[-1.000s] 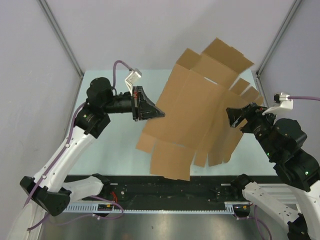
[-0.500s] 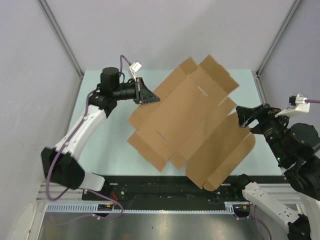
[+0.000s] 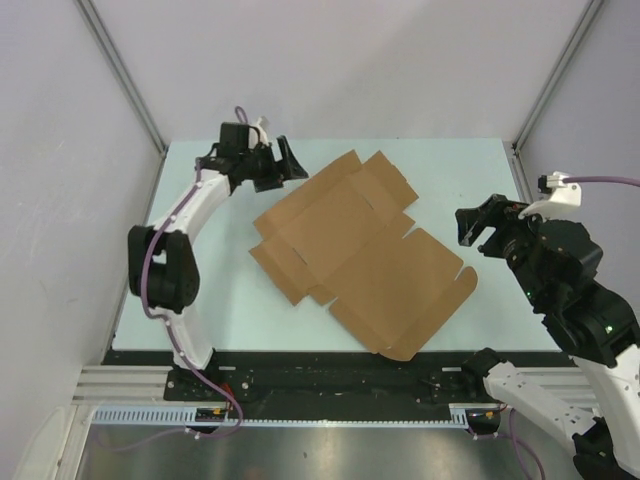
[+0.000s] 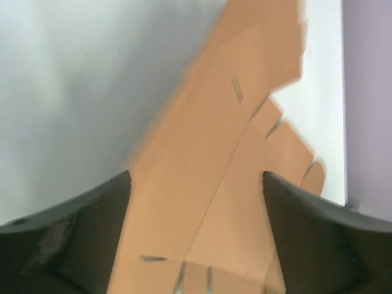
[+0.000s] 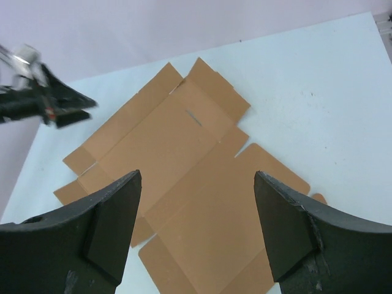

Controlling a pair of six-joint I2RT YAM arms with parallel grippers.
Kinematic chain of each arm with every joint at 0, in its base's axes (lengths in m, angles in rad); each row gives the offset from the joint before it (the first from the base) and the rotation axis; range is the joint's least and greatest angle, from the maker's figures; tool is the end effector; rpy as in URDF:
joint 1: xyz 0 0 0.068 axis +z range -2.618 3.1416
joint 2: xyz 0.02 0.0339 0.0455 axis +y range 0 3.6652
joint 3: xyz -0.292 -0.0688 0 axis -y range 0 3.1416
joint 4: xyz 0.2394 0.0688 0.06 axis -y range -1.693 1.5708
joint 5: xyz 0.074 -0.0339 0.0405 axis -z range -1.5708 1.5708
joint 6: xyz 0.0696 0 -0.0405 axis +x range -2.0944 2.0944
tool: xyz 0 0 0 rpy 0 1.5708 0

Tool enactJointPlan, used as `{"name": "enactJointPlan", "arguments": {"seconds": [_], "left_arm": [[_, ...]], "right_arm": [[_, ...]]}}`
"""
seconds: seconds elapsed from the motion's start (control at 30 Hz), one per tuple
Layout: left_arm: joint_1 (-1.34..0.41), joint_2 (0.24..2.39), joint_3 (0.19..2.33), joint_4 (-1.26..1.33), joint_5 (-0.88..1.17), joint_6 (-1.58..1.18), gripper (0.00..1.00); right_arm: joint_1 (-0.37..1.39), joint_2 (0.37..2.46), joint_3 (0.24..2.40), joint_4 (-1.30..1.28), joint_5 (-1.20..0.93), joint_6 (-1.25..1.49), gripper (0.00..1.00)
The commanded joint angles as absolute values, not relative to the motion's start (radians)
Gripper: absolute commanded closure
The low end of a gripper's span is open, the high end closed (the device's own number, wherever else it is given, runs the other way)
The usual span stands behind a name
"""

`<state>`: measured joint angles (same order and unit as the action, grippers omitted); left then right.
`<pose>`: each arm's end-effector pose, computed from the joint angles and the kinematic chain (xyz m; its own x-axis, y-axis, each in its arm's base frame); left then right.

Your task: Fold the paper box

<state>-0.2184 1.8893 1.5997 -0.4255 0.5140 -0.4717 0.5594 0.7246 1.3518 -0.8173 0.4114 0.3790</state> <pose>0.4413 -0.1330 0.2917 -0.8206 -0.2232 -0.5261 0.2000 0.7502 -0.6303 0.0955 0.0270 0.4701 -0.2056 0.2714 -0.9403 -0.0834 0.9524 0.2931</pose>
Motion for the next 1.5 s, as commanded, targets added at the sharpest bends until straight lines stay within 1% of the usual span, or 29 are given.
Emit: {"name": "enactJointPlan", "arguments": {"seconds": [0.0,0.07,0.13,0.17,0.23,0.27,0.3,0.33,0.37,0.4,0.43,0.47,0.5,0.53,0.63,0.73,0.83,0.93,1.03,1.07,1.13,1.2,1.23,1.3,1.33,1.4,1.43,1.47], "left_arm": [[-0.187,1.642,1.553,-0.353,0.252,-0.476,0.0],[-0.186,1.535,1.47,-0.341,0.16,-0.501,0.0],[-0.187,1.444,1.378,-0.313,0.112,-0.57,0.0],[-0.189,1.34,1.264,-0.301,0.039,-0.604,0.0],[-0.218,1.226,1.13,-0.282,-0.064,-0.723,0.0],[-0.235,1.1,0.995,-0.275,-0.145,-0.768,0.0],[-0.259,1.044,0.929,-0.27,-0.199,-0.817,0.0],[-0.325,0.975,0.866,-0.273,-0.256,-0.919,0.0],[-0.36,0.916,0.73,-0.267,-0.296,-0.967,0.0],[-0.391,0.809,0.671,-0.247,-0.36,-1.015,0.0],[-0.447,0.767,0.62,-0.264,-0.391,-1.139,0.0],[-0.475,0.735,0.535,-0.284,-0.418,-1.194,0.0],[-0.498,0.686,0.503,-0.293,-0.452,-1.239,0.0],[-0.537,0.674,0.48,-0.304,-0.466,-1.308,0.0],[-0.593,0.686,0.446,-0.359,-0.508,-1.394,0.0],[-0.615,0.727,0.416,-0.365,-0.483,-1.439,0.0],[-0.626,0.77,0.371,-0.309,-0.451,-1.473,0.0],[-0.626,0.83,0.327,-0.215,-0.44,-1.471,0.0],[-0.618,0.96,0.353,-0.117,-0.431,-1.415,0.01],[-0.608,1.033,0.368,-0.082,-0.395,-1.392,0.03],[-0.563,1.113,0.405,-0.068,-0.352,-1.318,0.07],[-0.514,1.189,0.445,-0.029,-0.275,-1.24,0.16],[-0.5,1.199,0.463,-0.011,-0.255,-1.217,0.27],[-0.454,1.224,0.483,0.018,-0.2,-1.14,0.43],[-0.44,1.23,0.514,0.02,-0.187,-1.115,0.56],[-0.39,1.262,0.55,0.02,-0.12,-1.025,0.67],[-0.373,1.278,0.602,0.008,-0.097,-0.996,0.77],[-0.351,1.295,0.632,0.008,-0.063,-0.961,0.83]], "right_arm": [[0.557,0.745,1.318,-0.789,0.428,0.356,0.21],[0.558,0.753,1.298,-0.769,0.426,0.364,0.21],[0.557,0.759,1.286,-0.749,0.416,0.374,0.21],[0.557,0.761,1.275,-0.743,0.413,0.377,0.21],[0.558,0.761,1.256,-0.72,0.405,0.383,0.21],[0.557,0.765,1.24,-0.712,0.4,0.388,0.21],[0.558,0.767,1.233,-0.7,0.397,0.391,0.21],[0.557,0.772,1.227,-0.695,0.387,0.393,0.21],[0.557,0.779,1.218,-0.689,0.384,0.397,0.21],[0.557,0.784,1.213,-0.681,0.38,0.399,0.21],[0.557,0.787,1.209,-0.678,0.37,0.405,0.21],[0.558,0.79,1.204,-0.673,0.364,0.41,0.21],[0.558,0.792,1.195,-0.661,0.357,0.411,0.21],[0.56,0.793,1.19,-0.658,0.348,0.413,0.21],[0.561,0.798,1.175,-0.644,0.336,0.425,0.21],[0.561,0.798,1.166,-0.646,0.33,0.431,0.21],[0.561,0.792,1.163,-0.655,0.334,0.43,0.21],[0.561,0.778,1.163,-0.661,0.341,0.425,0.21],[0.56,0.769,1.163,-0.666,0.341,0.419,0.21],[0.56,0.765,1.163,-0.664,0.341,0.417,0.21],[0.56,0.755,1.161,-0.67,0.348,0.411,0.21],[0.558,0.749,1.163,-0.68,0.356,0.405,0.21],[0.558,0.746,1.163,-0.683,0.36,0.402,0.21],[0.56,0.738,1.163,-0.692,0.373,0.396,0.21],[0.557,0.739,1.163,-0.693,0.376,0.393,0.21],[0.557,0.742,1.163,-0.695,0.38,0.387,0.21],[0.557,0.744,1.163,-0.693,0.38,0.385,0.21],[0.557,0.747,1.163,-0.693,0.383,0.385,0.21]]}}
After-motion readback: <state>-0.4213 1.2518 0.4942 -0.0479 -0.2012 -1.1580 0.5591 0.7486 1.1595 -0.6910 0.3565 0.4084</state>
